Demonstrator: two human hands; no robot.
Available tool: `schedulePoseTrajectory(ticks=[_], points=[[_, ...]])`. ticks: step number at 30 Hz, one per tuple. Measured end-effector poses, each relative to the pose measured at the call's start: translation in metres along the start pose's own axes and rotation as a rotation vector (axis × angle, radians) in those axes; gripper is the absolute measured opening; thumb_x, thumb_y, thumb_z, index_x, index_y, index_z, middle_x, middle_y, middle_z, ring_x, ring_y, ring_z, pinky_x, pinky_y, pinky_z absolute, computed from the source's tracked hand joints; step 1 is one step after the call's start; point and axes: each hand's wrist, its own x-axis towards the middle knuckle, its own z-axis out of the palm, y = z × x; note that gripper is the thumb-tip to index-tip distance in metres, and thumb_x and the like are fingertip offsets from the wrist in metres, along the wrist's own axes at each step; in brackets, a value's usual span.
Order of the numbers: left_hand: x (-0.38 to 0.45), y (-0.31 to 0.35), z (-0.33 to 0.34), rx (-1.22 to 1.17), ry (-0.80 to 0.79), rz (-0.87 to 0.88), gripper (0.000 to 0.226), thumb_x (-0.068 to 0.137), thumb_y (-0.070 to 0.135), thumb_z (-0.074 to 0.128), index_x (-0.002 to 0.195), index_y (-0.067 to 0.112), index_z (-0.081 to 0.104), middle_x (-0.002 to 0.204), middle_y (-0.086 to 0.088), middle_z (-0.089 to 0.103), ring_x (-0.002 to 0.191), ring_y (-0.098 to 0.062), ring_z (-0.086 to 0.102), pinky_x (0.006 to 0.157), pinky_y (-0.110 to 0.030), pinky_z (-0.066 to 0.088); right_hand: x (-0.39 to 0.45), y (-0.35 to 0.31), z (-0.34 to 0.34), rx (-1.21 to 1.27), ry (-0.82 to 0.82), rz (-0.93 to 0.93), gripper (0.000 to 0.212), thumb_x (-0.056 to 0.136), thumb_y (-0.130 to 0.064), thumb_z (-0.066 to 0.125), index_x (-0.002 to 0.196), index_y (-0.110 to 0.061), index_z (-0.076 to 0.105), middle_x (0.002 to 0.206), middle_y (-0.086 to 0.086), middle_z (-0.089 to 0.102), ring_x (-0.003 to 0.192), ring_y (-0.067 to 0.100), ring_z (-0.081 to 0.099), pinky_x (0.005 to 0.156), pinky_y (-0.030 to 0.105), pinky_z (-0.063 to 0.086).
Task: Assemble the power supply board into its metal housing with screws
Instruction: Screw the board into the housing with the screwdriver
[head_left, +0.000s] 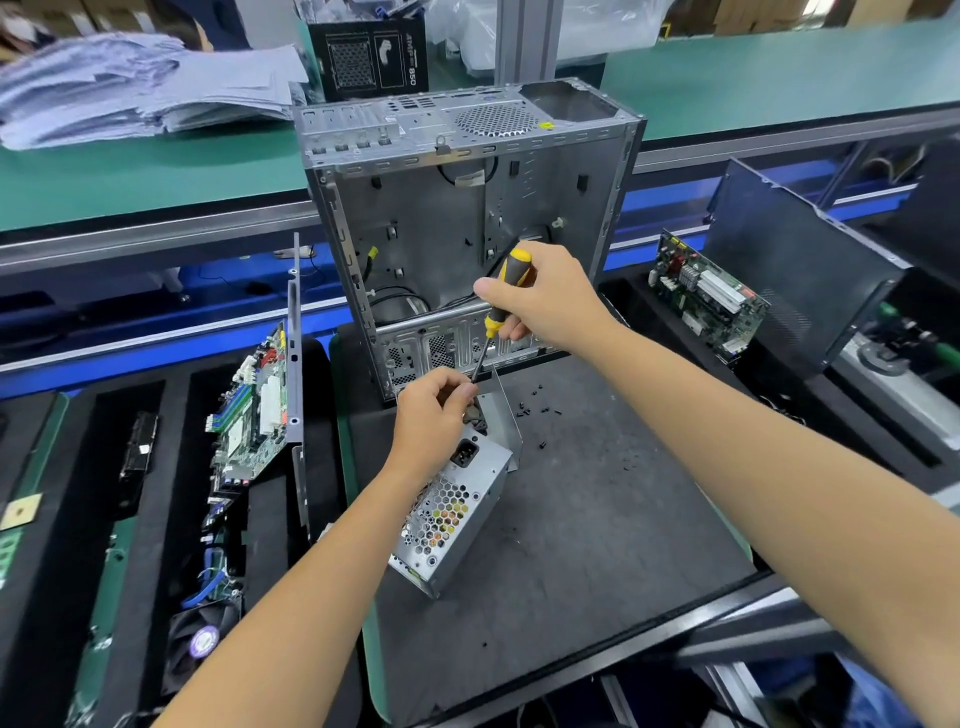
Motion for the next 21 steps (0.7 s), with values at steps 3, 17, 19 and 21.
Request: schedulePoseTrajectory(ticks=[3, 17, 19, 21], points=[[0.001, -0.001, -0.001, -0.004, -0.022, -0.016, 0.015, 0.093, 0.011, 0.060, 0.080, 0.017, 0.066, 0.076, 0.003, 0.066, 0.069, -0.004, 0.058, 0.063, -0.007, 0.044, 0.000, 0.001, -0.003, -0.002, -0.003, 0.017, 0.027, 0.087, -0.023, 0.068, 0.076, -0.008, 0.048, 0.063, 0.015, 0.069, 0.056, 0.027, 0.070, 0.049, 0.027, 0.056], [0.001, -0.001, -0.004, -0.070, -0.068, -0.027, 0.019, 0.093, 0.012, 0.061, 0.081, 0.021, 0.073, 0.074, 0.011, 0.070, 0.064, 0.005, 0.061, 0.062, -0.006, 0.045, -0.007, 0.004, -0.003, -0.046, 0.017, 0.048, 0.028, 0.086, -0.020, 0.064, 0.069, -0.011, 0.045, 0.062, 0.018, 0.068, 0.051, 0.024, 0.068, 0.046, 0.022, 0.050], [0.000, -0.001, -0.003, -0.100, -0.035, -0.041, 0.025, 0.096, 0.014, 0.053, 0.080, 0.016, 0.072, 0.073, 0.004, 0.070, 0.064, 0.002, 0.061, 0.061, -0.009, 0.046, -0.008, 0.002, -0.004, -0.049, 0.020, 0.042, 0.027, 0.086, -0.019, 0.064, 0.069, -0.010, 0.045, 0.060, 0.015, 0.068, 0.051, 0.026, 0.068, 0.047, 0.025, 0.051], [0.000, 0.000, -0.002, -0.131, 0.000, -0.081, 0.030, 0.099, 0.015, 0.047, 0.080, 0.011, 0.071, 0.075, -0.001, 0.069, 0.069, -0.004, 0.062, 0.064, -0.014, 0.049, -0.011, 0.000, -0.006, -0.038, -0.002, 0.031, 0.025, 0.085, -0.017, 0.064, 0.071, -0.008, 0.047, 0.058, 0.012, 0.067, 0.051, 0.025, 0.068, 0.046, 0.026, 0.051]])
